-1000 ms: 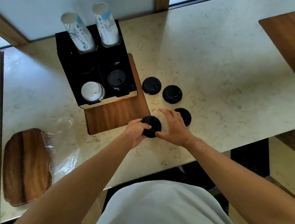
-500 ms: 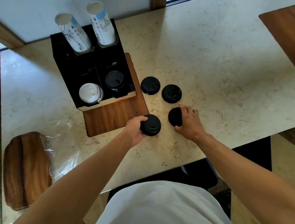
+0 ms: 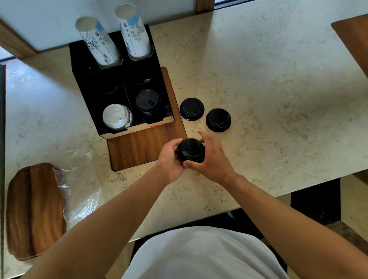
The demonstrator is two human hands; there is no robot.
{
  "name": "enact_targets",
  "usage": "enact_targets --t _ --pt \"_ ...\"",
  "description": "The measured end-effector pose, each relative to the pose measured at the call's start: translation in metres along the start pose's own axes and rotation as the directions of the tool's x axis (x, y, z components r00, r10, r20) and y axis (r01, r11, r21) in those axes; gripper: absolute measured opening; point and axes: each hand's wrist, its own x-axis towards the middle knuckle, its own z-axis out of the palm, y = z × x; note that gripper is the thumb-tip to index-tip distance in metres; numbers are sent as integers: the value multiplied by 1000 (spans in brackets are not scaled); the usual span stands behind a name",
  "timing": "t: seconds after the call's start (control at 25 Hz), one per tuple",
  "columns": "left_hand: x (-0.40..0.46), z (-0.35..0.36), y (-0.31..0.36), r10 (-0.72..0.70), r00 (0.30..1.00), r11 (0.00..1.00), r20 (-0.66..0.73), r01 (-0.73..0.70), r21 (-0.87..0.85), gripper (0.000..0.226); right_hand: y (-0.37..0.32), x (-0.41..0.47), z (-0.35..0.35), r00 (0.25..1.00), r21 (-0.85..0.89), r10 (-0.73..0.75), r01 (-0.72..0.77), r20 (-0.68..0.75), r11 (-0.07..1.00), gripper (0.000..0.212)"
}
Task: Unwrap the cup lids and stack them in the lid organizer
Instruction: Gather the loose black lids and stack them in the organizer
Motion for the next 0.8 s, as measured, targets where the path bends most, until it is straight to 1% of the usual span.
enact_targets --t 0.08,0.12,0.24,0.32,0.44,0.56,0.64,0.68,0.72,0.8 --pt "-1 -1 2 0 999 1000 46 0 0 37 -2 3 4 1000 -43 4 -4 -1 999 110" --pt "-1 -2 2 9 999 1000 47 -10 19 33 -2 4 5 1000 -62 2 -2 1 998 109" --pt "4 -4 1 84 996 985 -40 -76 157 29 -1 9 6 1000 -93 -22 22 6 995 107" --pt "9 -4 3 114 990 972 -86 -93 216 28 0 13 6 999 -96 -24 26 22 995 106" --pt "13 -1 8 123 986 963 -117 -90 254 31 0 22 4 999 -102 -4 9 51 995 106" --pt "16 3 14 129 987 957 -92 -99 274 25 4 29 -4 994 -70 -12 20 106 997 106" --pt "18 8 19 131 987 962 -89 -105 253 24 10 34 -14 990 -39 -44 49 136 998 95" --pt "21 10 23 131 987 965 -93 -105 240 27 14 39 -20 993 -44 -51 56 104 998 87" --pt "23 12 26 129 987 968 -97 -104 229 31 20 46 -26 999 -73 -47 49 24 996 79" --pt "27 17 30 123 987 972 -101 -99 214 32 29 65 -40 983 -176 -3 -30 -183 984 69"
